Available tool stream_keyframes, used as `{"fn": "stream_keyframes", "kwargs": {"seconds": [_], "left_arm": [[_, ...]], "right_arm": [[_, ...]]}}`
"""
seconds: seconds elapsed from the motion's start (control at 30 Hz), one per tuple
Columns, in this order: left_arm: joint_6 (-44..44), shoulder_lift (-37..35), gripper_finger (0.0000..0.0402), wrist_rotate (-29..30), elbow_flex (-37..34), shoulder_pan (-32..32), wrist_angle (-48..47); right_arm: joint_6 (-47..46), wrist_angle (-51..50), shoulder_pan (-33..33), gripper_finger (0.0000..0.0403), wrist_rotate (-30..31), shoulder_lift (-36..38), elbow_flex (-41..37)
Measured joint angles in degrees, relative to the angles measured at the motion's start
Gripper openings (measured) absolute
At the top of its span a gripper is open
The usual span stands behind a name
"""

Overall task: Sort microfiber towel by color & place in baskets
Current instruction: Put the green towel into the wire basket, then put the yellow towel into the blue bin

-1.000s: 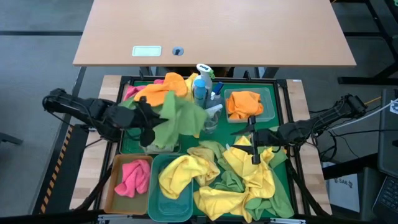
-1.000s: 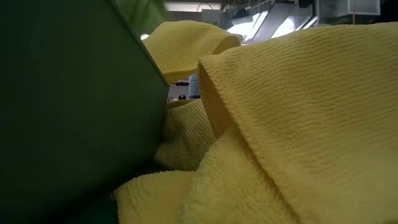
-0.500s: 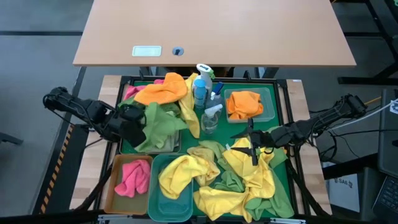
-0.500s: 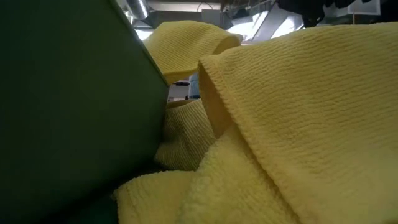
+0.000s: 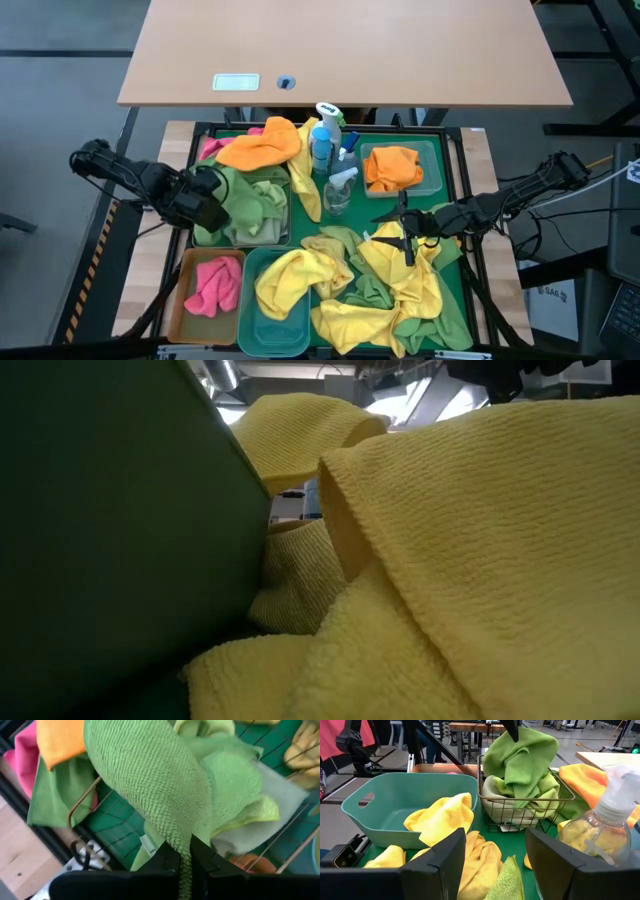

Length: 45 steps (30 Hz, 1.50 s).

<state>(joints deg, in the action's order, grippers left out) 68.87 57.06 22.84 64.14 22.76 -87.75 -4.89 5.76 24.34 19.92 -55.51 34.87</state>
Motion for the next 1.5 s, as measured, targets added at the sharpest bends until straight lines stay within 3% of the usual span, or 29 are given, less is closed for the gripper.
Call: {"fn": "stream_keyframes", "kwargs": {"seconds": [0.3, 0.6, 0.87, 1.33, 1.5], "left_arm": [[-6.00, 5.73, 0.0010, 2.99, 0.00, 0.02, 8.35], [-4.97, 10.75, 0.0081, 2.71, 0.00, 0.02, 7.62], [-6.46, 10.94, 0.0124, -3.35, 0.00, 0.00, 7.49], [-6.12, 10.32, 0.0126, -5.78, 4.96, -0.99, 7.27], [-6.08, 10.27, 0.0126, -3.88, 6.95, -1.38, 11.98]], "right_arm": [[0.00, -0.07, 0.00, 0.0205, 0.00, 0.00, 0.00], [0.02, -0.42, 0.00, 0.0205, 0.00, 0.00, 0.00], [0.01, -2.31, 0.00, 0.0205, 0.00, -0.02, 0.00], [-14.70, -18.95, 0.00, 0.0205, -0.38, -0.02, 0.02], [-22.24, -22.67, 0.02, 0.0205, -7.95, -0.18, 0.02]]}}
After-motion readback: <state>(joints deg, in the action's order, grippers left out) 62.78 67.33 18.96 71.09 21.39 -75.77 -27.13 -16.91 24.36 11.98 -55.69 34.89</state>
